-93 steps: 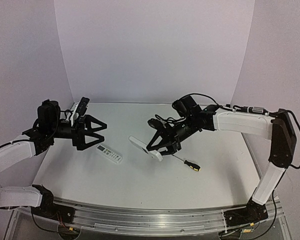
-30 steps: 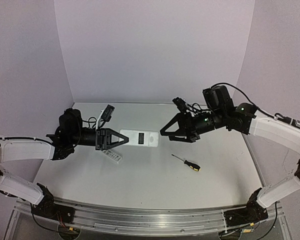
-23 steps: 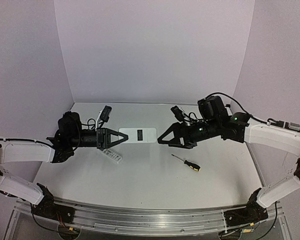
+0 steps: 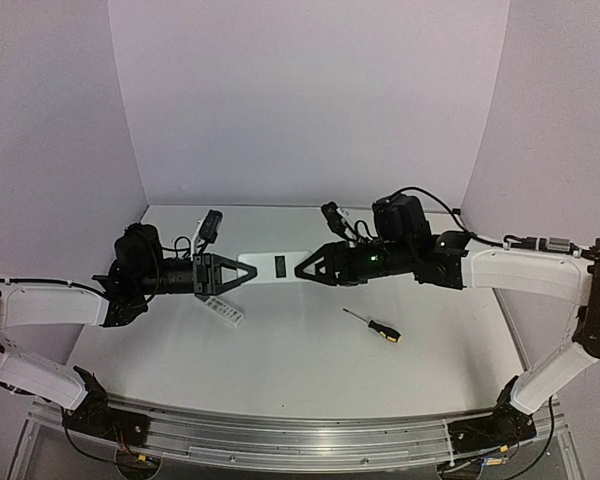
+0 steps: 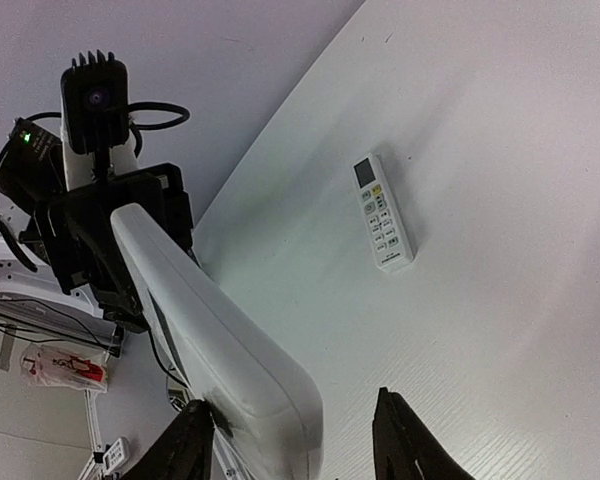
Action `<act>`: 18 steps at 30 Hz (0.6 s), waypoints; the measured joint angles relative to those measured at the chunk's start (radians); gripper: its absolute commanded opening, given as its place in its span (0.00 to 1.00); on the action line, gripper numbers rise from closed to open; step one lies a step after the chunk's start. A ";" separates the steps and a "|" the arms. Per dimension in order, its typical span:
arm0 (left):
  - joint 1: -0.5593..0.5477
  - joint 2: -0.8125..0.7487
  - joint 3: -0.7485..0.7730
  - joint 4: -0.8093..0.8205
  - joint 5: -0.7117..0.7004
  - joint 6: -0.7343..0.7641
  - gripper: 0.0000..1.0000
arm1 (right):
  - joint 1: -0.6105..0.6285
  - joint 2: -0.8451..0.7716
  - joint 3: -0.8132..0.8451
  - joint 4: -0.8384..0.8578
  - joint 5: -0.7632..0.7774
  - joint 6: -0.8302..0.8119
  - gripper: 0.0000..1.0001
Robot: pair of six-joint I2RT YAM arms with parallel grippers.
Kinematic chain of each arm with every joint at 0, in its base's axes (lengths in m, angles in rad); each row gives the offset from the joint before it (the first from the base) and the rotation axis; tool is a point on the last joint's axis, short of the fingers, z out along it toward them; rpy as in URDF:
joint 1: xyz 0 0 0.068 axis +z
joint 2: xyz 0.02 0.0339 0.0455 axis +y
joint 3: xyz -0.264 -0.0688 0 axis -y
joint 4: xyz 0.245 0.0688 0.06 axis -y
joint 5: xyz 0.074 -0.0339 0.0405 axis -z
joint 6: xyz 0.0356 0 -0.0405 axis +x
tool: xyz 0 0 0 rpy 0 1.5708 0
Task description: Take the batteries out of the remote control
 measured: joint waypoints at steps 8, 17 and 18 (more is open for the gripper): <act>0.005 0.014 0.000 0.008 0.012 -0.001 0.00 | 0.002 0.000 0.004 0.005 -0.024 -0.002 0.14; 0.006 0.013 0.000 0.022 0.032 0.000 0.00 | 0.002 -0.026 -0.018 0.019 -0.018 0.003 0.18; 0.006 0.012 0.000 0.022 0.033 0.000 0.00 | 0.004 -0.032 -0.021 0.016 -0.012 0.005 0.19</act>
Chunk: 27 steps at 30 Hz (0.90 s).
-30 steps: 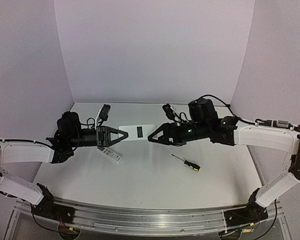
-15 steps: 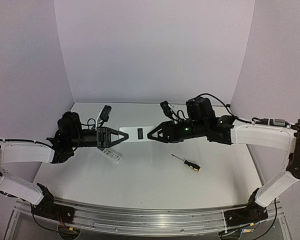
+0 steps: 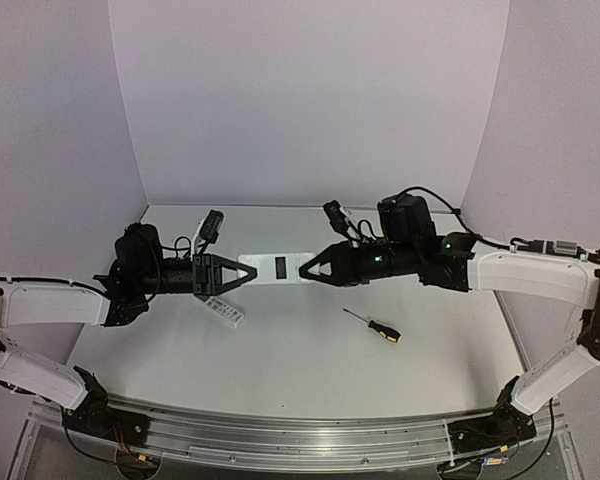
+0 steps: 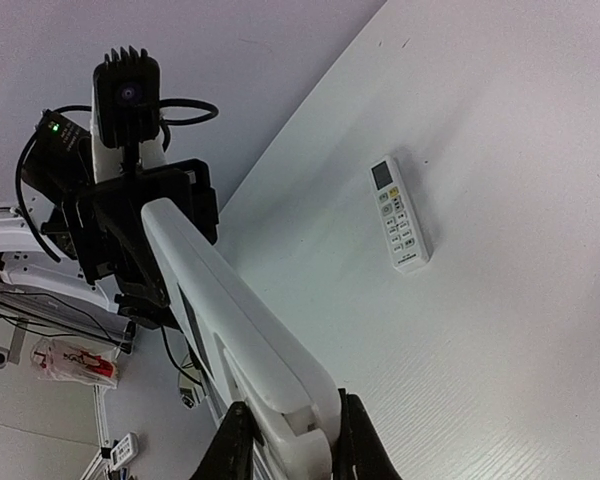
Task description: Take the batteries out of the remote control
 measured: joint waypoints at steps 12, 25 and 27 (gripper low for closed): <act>-0.013 -0.032 0.003 -0.081 -0.009 0.016 0.00 | 0.019 -0.012 0.010 -0.071 0.029 0.020 0.19; -0.010 -0.050 0.013 -0.198 -0.057 0.048 0.00 | 0.020 0.061 0.084 -0.165 0.055 0.063 0.08; -0.014 -0.052 0.018 -0.217 -0.071 0.056 0.00 | 0.021 0.062 0.085 -0.175 0.065 0.064 0.04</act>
